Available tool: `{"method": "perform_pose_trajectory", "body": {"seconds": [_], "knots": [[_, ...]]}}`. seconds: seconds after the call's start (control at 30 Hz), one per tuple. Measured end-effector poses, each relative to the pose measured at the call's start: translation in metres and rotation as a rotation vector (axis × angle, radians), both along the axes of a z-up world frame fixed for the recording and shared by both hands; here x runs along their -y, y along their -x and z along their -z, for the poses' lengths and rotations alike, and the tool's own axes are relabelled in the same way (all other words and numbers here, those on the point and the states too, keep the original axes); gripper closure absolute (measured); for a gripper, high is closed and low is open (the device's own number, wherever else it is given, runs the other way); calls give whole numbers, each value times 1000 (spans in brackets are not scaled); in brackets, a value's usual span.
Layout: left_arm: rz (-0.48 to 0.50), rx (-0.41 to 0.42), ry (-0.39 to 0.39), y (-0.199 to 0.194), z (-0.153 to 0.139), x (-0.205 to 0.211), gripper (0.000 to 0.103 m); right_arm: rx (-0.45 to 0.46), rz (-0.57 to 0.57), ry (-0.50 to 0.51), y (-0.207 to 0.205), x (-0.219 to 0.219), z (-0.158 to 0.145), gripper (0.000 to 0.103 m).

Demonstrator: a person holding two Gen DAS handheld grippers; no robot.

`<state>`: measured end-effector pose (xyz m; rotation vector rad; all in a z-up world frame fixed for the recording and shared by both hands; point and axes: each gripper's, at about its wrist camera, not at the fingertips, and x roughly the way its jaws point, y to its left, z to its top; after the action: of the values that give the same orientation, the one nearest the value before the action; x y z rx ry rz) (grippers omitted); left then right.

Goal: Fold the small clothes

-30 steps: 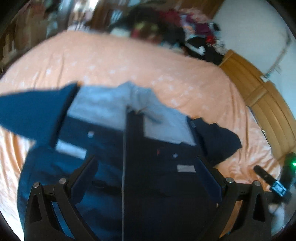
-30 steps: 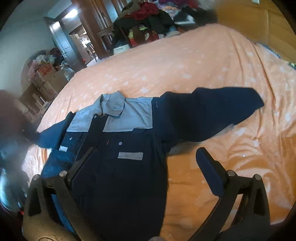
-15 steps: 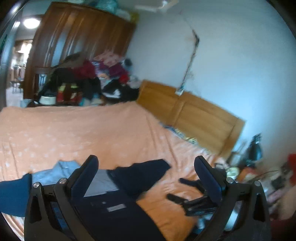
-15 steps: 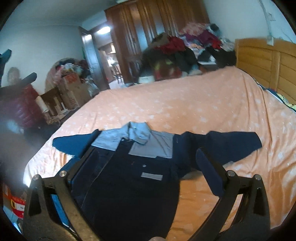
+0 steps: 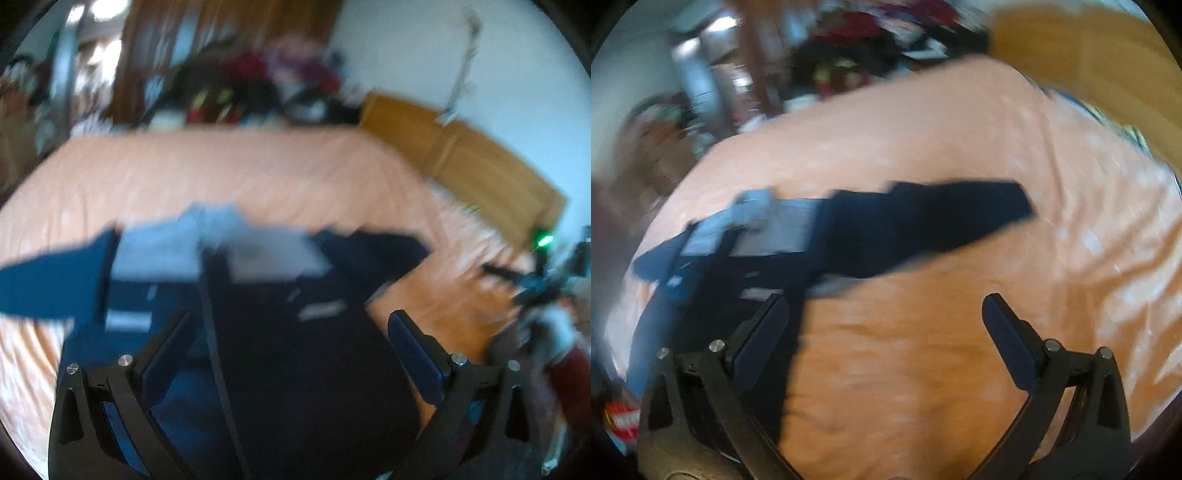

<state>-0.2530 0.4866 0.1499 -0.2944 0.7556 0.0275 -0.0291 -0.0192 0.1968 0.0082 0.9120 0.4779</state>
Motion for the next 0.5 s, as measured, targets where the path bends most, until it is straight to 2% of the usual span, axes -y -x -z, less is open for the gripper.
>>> {"method": "perform_pose_trajectory", "body": {"seconds": [0.07,0.17,0.23,0.27,0.3,0.37,0.4,0.5], "knots": [[-61,-117,-28,-24,48,-16,0,-40,71,-23,-33,26,11,1],[-114,-239,-4,-48,106,-35,0,-97,156,-101,-78,56,26,4],[-136,-289,-13,-58,136,-39,0,-153,195,-184,-114,71,43,12],[-143,-307,-16,-64,148,-41,0,-184,216,-227,-133,77,55,21],[-145,-308,-25,-66,154,-40,0,-214,236,-267,-150,82,67,31],[-137,-299,-48,-72,160,-36,0,-260,284,-317,-173,88,87,40],[-137,-301,-46,-74,160,-35,0,-292,320,-343,-191,92,104,40],[-152,-293,-29,-71,161,-36,0,-309,373,-346,-217,92,128,40]]}}
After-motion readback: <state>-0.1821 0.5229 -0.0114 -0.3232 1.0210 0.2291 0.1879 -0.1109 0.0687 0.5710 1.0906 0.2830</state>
